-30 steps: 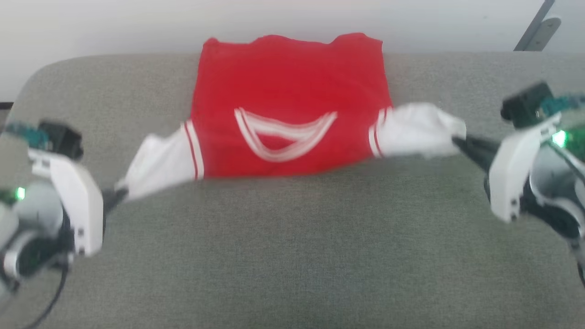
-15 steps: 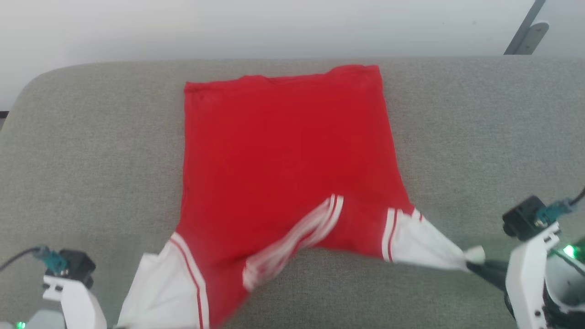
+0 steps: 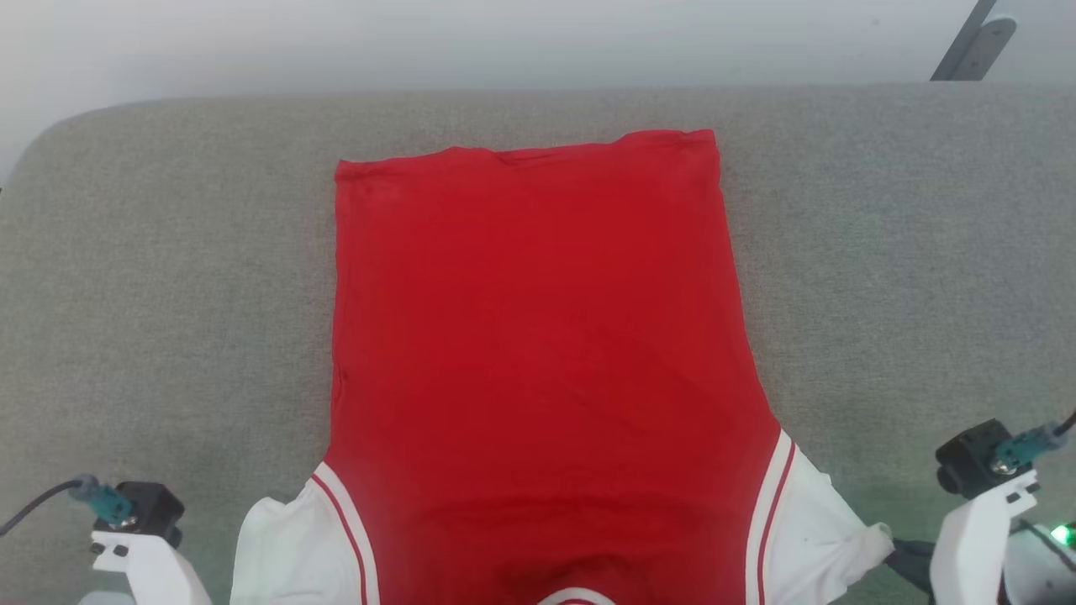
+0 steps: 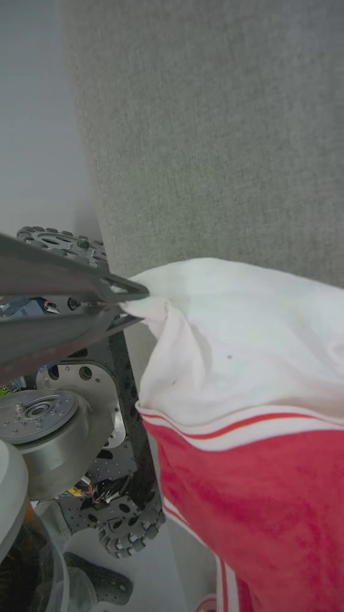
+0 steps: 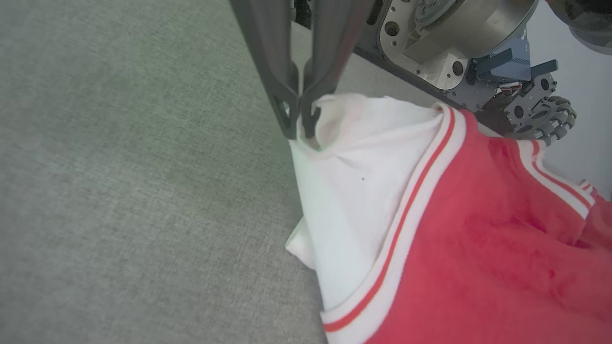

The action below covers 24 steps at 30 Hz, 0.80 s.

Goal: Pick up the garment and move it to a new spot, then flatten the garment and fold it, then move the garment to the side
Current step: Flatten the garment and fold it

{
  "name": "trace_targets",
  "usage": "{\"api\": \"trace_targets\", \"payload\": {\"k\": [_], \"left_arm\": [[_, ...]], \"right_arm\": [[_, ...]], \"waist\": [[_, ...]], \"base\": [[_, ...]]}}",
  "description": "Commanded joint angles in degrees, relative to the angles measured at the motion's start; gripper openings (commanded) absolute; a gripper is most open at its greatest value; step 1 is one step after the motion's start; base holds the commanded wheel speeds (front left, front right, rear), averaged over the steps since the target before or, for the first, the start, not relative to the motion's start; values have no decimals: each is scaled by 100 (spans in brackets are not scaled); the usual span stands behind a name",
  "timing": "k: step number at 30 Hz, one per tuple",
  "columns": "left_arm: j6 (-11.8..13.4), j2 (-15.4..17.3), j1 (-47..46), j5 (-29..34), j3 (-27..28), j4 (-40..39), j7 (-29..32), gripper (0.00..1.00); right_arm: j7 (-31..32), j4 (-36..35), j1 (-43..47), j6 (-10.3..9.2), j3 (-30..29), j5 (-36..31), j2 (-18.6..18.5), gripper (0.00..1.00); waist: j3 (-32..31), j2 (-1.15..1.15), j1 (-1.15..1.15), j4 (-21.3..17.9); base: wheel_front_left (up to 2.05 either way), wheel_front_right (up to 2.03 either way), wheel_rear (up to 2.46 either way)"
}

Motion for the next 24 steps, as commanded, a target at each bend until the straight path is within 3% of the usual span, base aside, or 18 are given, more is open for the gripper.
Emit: {"api": "trace_targets", "payload": {"k": [1, 2, 3, 4, 5, 6, 7, 15, 24], "left_arm": [[-36, -62, -36, 71, 19, 37, -57, 0], [-39, -100, -76, 109, 31, 61, -95, 0], [-77, -163, -115, 129, 52, 75, -138, 0], [-101, -207, -157, 185, 64, 87, -181, 0], [-118, -235, -212, 270, 78, 126, -228, 0], [-119, -278, -243, 303, 90, 179, -275, 0], [-146, -339, -272, 312, 91, 203, -308, 0], [-294, -654, -529, 508, 131, 430, -409, 0], [-426, -926, -750, 686, 122, 521, -506, 0]], "right_arm": [[47, 28, 55, -2, -63, -109, 173, 0], [62, 47, 47, -2, -90, -216, 255, 2], [74, 60, 24, -2, -109, -318, 330, 17], [69, 94, -16, -2, -140, -400, 425, 48], [49, 100, -53, -2, -143, -488, 492, 50], [16, 106, -94, -1, -141, -601, 549, 60], [-14, 115, -130, -1, -138, -700, 605, 100], [98, 77, -409, -1, -244, -1066, 969, 100], [73, -497, -1355, -1, -1167, -1503, 1504, 100]], "waist": [[41, 0, 0, 3], [67, 0, 0, 8], [97, 0, 0, 13], [127, 0, 0, 15], [160, 0, 0, 25], [187, 0, 0, 33], [219, 0, 0, 38], [402, 0, 0, 87], [512, 0, 0, 254]], "base": [[0, 0, 0], [0, 0, 0], [0, 0, 0], [0, 0, 0], [0, 0, 0], [0, 0, 0], [0, 0, 0], [0, 0, 0], [0, 0, 0]]}}
